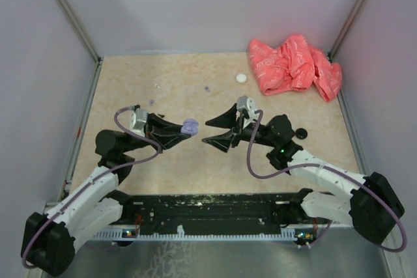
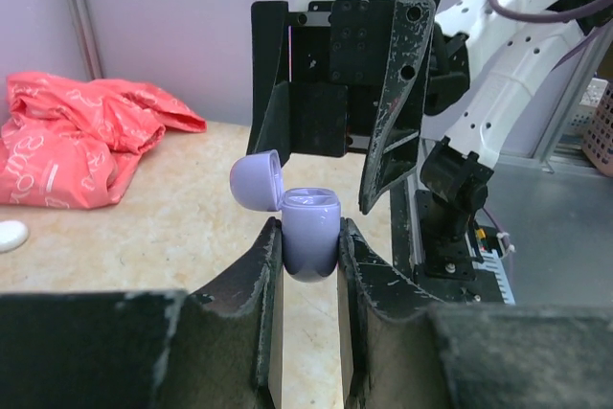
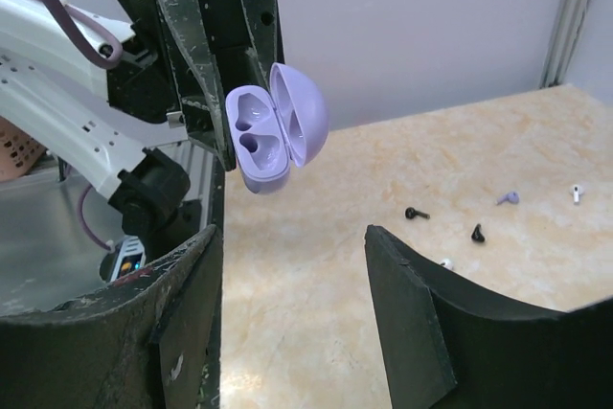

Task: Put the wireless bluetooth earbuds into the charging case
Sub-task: Open the charging case, then adjust the charging case.

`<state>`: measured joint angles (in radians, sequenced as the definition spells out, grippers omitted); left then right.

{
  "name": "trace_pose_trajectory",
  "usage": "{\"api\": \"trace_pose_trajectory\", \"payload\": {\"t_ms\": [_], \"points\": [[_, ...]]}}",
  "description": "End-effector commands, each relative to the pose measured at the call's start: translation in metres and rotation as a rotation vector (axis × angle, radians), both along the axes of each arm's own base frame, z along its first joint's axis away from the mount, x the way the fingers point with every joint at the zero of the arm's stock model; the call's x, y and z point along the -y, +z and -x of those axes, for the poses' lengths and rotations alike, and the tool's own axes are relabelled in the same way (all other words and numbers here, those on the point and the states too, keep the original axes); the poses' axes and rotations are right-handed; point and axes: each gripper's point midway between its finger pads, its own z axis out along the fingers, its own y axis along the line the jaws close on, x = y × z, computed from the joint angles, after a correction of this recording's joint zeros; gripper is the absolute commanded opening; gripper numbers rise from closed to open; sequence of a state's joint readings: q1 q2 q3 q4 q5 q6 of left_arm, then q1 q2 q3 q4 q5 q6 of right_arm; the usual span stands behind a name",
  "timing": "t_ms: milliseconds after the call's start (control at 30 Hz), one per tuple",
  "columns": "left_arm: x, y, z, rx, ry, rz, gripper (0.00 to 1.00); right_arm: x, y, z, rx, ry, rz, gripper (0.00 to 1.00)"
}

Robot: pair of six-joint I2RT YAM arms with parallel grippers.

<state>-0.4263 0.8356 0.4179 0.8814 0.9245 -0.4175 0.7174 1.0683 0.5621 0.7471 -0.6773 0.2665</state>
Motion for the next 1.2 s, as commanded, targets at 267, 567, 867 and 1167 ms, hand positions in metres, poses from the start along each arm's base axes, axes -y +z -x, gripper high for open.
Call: {"api": "trace_pose_trajectory", "payload": {"t_ms": [267,567,867,1167], "points": [[0.007,0.037,0.010,0.054,-0.065,0.195,0.00,-0.007,0.055,0.015,0.152,0.086,-0.186,0.57],[0.016,0.038,0.013,0.056,-0.088,0.202,0.00,-0.011,0.066,0.025,0.158,0.155,-0.222,0.48],[0.019,0.034,0.014,0.040,-0.092,0.194,0.00,-0.013,0.072,0.031,0.161,0.197,-0.240,0.41],[0.015,0.033,0.014,0.038,-0.062,0.204,0.10,-0.012,0.071,0.033,0.155,0.211,-0.245,0.27]]}}
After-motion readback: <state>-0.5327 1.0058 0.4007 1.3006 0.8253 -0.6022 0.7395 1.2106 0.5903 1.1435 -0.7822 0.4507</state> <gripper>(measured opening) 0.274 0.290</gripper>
